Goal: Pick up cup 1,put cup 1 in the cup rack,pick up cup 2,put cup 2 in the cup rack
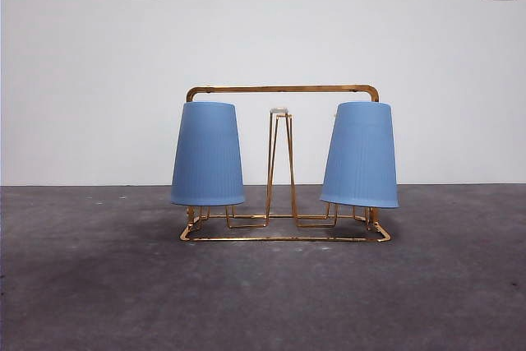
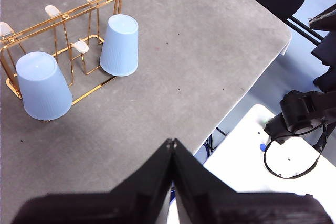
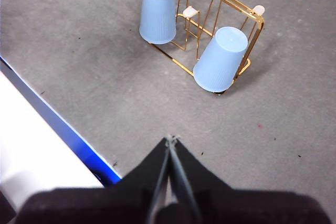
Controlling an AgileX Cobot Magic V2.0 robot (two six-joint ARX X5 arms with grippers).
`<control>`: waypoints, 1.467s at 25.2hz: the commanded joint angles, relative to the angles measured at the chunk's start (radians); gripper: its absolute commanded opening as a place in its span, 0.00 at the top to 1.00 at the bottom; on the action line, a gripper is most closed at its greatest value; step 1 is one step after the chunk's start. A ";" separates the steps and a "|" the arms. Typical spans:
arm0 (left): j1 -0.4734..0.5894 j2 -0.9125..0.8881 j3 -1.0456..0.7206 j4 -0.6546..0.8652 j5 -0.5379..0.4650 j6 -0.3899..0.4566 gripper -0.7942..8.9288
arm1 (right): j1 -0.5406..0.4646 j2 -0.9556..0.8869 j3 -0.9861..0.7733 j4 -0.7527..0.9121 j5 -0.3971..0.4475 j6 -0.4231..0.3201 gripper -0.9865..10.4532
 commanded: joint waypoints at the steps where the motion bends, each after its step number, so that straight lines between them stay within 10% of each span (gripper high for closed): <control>1: -0.003 0.008 0.000 0.009 -0.005 0.033 0.92 | 0.000 0.002 -0.003 -0.022 0.002 0.010 0.91; 6: -0.003 0.011 0.003 0.071 -0.066 0.120 0.92 | 0.000 0.002 -0.003 -0.022 0.002 0.010 0.91; 13: 0.044 0.000 0.002 0.297 -0.166 0.483 0.92 | 0.000 0.002 -0.003 -0.022 0.002 0.010 0.91; 19: 0.359 -0.012 0.001 0.388 0.108 0.728 0.92 | 0.000 0.002 -0.003 -0.022 0.005 0.010 0.91; 25: 0.705 -0.088 -0.127 0.513 0.439 0.765 0.92 | 0.000 0.002 -0.003 -0.022 0.005 0.010 0.91; 37: 0.930 -0.483 -0.861 1.006 0.304 0.716 0.92 | 0.000 0.002 -0.003 -0.022 0.005 0.010 0.91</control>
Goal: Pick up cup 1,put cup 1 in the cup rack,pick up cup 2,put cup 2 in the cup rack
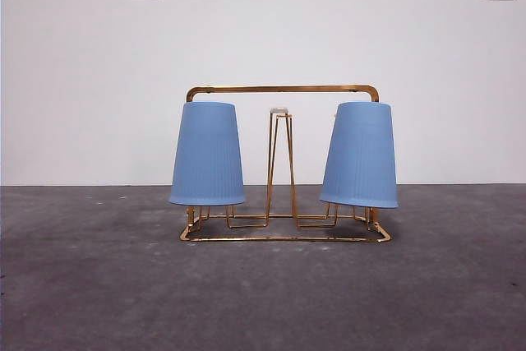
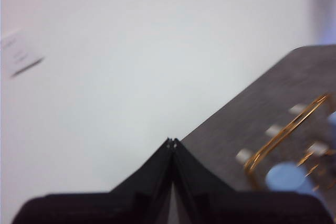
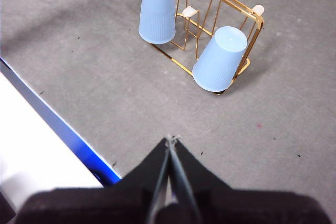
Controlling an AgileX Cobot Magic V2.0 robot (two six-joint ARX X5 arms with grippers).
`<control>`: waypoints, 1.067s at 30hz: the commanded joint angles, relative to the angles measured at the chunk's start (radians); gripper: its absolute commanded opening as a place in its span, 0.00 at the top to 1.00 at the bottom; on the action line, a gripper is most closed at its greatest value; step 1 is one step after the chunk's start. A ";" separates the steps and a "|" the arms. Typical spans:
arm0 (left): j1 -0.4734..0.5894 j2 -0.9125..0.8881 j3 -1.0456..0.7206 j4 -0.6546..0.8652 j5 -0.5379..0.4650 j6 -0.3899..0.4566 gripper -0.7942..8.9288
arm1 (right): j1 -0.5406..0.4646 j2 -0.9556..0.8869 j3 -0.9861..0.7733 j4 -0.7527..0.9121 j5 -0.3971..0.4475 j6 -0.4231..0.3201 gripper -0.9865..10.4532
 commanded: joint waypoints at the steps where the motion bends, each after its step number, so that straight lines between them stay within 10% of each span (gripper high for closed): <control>1: 0.020 -0.096 -0.186 0.060 -0.077 -0.040 0.92 | 0.000 0.000 -0.003 -0.022 0.003 0.010 0.91; 15: 0.039 -0.497 -0.745 0.094 -0.335 -0.258 0.92 | 0.000 0.000 -0.003 -0.022 0.005 0.010 0.91; 32: 0.041 -0.597 -0.892 0.094 -0.336 -0.356 0.92 | 0.000 0.000 -0.003 -0.022 0.006 0.010 0.91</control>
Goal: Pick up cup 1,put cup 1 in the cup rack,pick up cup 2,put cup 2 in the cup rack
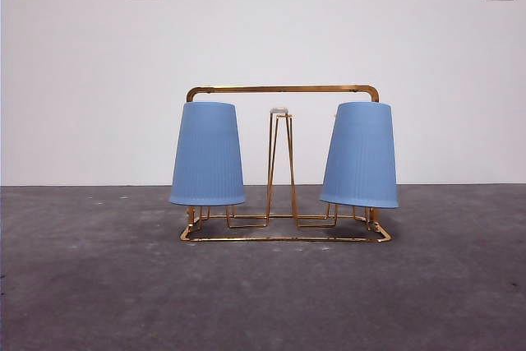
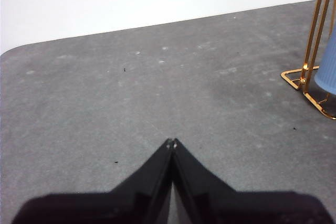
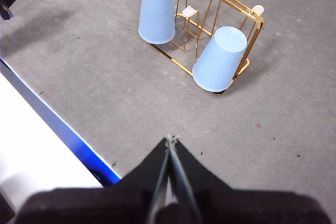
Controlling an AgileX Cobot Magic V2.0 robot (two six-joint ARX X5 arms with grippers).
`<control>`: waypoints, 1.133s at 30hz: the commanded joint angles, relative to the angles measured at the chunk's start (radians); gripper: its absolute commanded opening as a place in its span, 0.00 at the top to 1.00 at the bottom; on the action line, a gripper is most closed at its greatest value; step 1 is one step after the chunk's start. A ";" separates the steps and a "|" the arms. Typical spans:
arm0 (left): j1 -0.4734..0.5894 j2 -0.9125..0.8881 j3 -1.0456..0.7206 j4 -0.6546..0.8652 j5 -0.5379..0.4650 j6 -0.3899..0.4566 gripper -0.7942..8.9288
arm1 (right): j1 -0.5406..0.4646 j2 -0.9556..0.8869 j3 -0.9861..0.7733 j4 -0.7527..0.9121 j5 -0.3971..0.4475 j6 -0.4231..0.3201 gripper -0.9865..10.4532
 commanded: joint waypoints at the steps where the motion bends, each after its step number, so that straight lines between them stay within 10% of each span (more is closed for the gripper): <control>1: 0.004 -0.002 -0.009 0.010 0.001 -0.014 0.92 | 0.000 0.000 -0.003 -0.022 0.004 0.010 0.91; 25: 0.004 0.016 -0.009 0.010 0.001 -0.014 0.92 | -0.003 0.000 -0.003 -0.014 0.010 -0.019 0.91; 34: 0.004 0.016 -0.009 0.010 0.001 -0.014 0.92 | -0.376 -0.096 -0.069 0.372 -0.098 -0.119 0.91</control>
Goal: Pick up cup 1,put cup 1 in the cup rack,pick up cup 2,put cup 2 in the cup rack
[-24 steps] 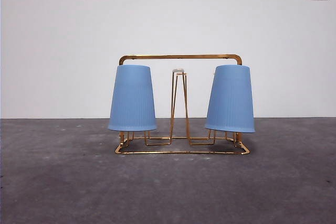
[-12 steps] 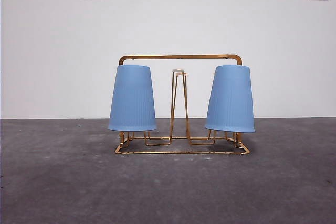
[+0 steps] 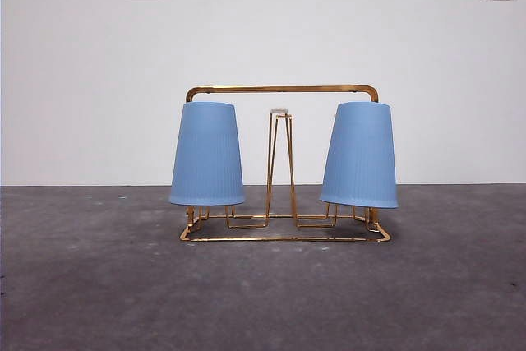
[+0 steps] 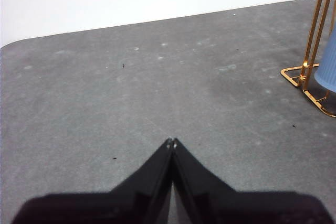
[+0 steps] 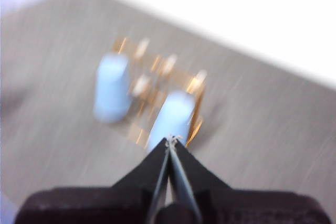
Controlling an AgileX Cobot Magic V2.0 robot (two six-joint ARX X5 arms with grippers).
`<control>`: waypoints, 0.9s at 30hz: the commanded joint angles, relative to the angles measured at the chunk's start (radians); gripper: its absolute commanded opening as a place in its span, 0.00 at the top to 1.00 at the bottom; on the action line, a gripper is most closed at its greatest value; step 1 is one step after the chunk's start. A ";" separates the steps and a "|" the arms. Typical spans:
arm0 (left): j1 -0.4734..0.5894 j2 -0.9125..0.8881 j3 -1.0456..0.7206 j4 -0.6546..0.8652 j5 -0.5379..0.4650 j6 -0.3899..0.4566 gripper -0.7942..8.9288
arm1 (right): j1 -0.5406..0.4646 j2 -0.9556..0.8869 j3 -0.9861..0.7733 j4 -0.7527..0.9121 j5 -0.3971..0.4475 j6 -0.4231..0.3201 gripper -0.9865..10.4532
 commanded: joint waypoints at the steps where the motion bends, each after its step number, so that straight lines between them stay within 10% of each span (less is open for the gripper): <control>1: 0.002 0.000 -0.009 0.008 0.001 -0.007 0.92 | -0.156 -0.035 -0.056 0.142 -0.032 -0.018 0.91; 11: 0.002 0.000 -0.009 0.008 0.001 -0.007 0.92 | -0.513 -0.258 -0.523 0.649 -0.114 0.012 0.91; 27: 0.002 0.000 -0.009 0.008 0.001 -0.007 0.92 | -0.546 -0.615 -1.245 0.972 -0.047 0.070 0.91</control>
